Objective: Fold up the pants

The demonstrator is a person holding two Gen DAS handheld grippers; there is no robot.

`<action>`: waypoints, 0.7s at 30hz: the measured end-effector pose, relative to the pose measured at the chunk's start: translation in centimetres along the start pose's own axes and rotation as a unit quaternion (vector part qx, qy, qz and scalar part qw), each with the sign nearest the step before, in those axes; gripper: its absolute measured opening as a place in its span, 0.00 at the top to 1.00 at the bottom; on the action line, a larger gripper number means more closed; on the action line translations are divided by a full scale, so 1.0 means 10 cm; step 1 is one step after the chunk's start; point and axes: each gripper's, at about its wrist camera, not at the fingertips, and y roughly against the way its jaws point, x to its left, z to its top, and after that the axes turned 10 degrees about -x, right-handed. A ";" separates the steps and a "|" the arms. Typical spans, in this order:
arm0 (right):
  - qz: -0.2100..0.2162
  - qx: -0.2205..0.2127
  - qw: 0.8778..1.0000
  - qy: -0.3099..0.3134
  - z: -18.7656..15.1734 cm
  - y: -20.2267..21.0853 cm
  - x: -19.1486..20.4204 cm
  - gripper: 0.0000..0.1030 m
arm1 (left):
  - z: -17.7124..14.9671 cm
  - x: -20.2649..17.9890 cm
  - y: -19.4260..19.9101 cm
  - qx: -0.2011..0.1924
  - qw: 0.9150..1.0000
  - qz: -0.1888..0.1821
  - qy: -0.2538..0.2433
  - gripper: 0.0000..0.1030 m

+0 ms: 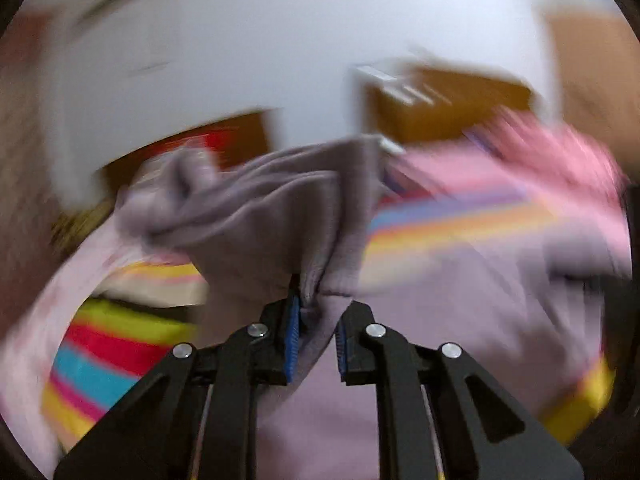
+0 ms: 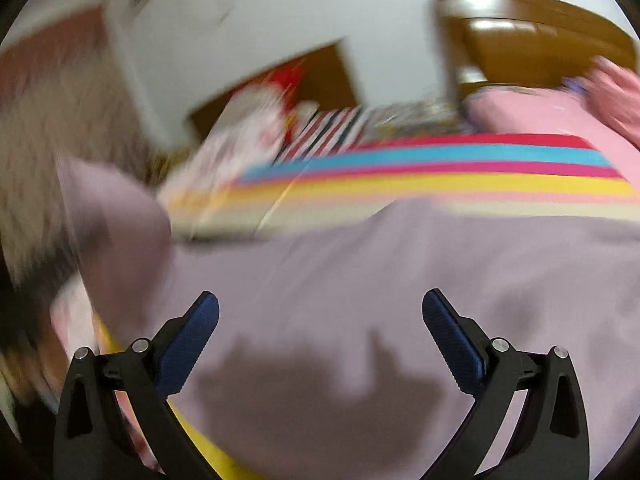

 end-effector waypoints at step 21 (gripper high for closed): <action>0.076 0.177 0.977 -0.088 -0.59 0.00 -0.11 0.26 | -1.19 0.97 0.60 0.063 0.969 0.099 0.220 0.02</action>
